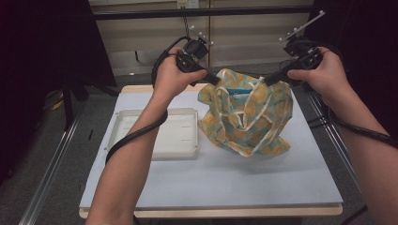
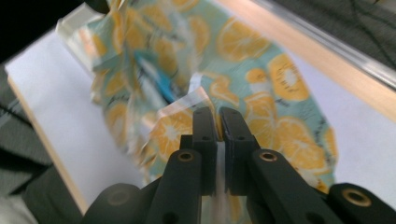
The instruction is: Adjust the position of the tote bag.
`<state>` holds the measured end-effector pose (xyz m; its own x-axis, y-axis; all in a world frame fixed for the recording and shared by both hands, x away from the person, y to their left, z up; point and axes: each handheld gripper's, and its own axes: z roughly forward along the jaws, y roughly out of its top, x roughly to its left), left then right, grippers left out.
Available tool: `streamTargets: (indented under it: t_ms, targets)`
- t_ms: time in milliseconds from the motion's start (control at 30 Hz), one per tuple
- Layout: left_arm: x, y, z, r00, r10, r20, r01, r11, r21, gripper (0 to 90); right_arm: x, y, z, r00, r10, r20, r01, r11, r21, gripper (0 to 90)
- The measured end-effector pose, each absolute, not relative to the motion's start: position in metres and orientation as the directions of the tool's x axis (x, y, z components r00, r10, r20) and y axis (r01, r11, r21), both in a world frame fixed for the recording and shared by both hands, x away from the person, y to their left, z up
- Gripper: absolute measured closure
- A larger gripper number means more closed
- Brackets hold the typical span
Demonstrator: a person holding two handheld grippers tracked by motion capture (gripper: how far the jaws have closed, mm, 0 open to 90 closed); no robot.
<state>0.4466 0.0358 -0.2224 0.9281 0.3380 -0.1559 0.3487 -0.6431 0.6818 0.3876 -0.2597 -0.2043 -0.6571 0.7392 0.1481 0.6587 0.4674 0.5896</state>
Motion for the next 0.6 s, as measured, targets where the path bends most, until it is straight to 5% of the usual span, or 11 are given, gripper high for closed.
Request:
streamTargets:
  t_ms: [233,600]
  targets:
    - [0.459,0.045,-0.233,0.912,0.366,-0.186,0.389,-0.628,0.674,90.0,0.399,-0.275,-0.204,-0.592,0.795,0.133,0.674,0.398,0.622,86.0]
    - [0.468,0.057,-0.257,0.892,0.408,-0.198,0.433,-0.641,0.633,90.0,0.407,-0.276,-0.242,-0.574,0.808,0.135,0.735,0.434,0.521,86.1]
